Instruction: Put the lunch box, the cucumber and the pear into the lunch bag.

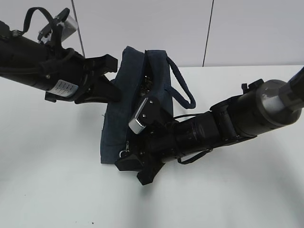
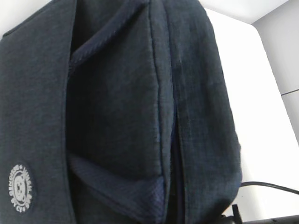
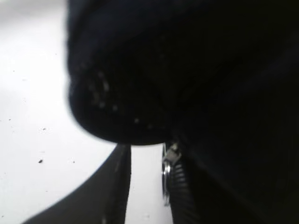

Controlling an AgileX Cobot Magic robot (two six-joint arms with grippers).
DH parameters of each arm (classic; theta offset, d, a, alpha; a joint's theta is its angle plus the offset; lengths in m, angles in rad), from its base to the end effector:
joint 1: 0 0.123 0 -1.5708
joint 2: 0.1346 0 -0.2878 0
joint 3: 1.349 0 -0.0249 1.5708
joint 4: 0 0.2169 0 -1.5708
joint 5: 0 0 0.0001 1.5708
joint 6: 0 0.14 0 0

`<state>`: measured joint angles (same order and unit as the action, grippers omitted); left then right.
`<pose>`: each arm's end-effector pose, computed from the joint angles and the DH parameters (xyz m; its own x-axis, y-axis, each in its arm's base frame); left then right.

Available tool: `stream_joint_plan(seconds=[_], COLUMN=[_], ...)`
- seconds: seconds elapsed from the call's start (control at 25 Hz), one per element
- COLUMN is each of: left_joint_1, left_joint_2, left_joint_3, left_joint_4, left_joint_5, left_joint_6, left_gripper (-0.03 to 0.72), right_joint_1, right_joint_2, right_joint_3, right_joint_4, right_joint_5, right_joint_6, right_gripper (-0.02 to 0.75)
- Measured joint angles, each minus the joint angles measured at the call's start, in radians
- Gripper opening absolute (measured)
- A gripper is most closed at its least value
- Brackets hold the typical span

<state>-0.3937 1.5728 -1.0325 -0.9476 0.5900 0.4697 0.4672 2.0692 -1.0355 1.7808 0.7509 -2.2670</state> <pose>0.2802 -0.1850 0.2437 -0.8648 -0.0062 -0.5021 0.3219 0.7605 -0.5639 0.3089 0.2606 0.1223 -0.2516 -0.4614 -0.8508 -0.9502 0.2849 0.1265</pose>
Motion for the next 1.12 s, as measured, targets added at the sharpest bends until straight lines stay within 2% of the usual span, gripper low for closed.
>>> stream_joint_plan(seconds=[0.24,0.52,0.64,0.96,1.12], left_joint_1=[0.000,0.000,0.000,0.000,0.000], left_joint_2=[0.000,0.000,0.000,0.000,0.000], left_joint_3=[0.000,0.000,0.000,0.000,0.000], left_joint_4=[0.000,-0.002,-0.002,-0.002,-0.003], left_joint_5=[0.000,0.000,0.000,-0.010,-0.015], left_joint_6=[0.000,0.000,0.000,0.000,0.000], left_gripper=[-0.015,-0.015,-0.015,-0.015,-0.015], right_joint_1=[0.000,0.000,0.000,0.000,0.000], right_joint_2=[0.000,0.000,0.000,-0.066,-0.119], right_joint_3=[0.000,0.000,-0.002,-0.002,-0.002], right_joint_4=[-0.004,-0.006,-0.025,-0.200,-0.327], right_joint_5=[-0.043,-0.070,-0.078,-0.144,-0.149], right_joint_6=[0.014,0.037,0.078,0.246,0.383], right_gripper=[0.185,0.013,0.006,0.006,0.006])
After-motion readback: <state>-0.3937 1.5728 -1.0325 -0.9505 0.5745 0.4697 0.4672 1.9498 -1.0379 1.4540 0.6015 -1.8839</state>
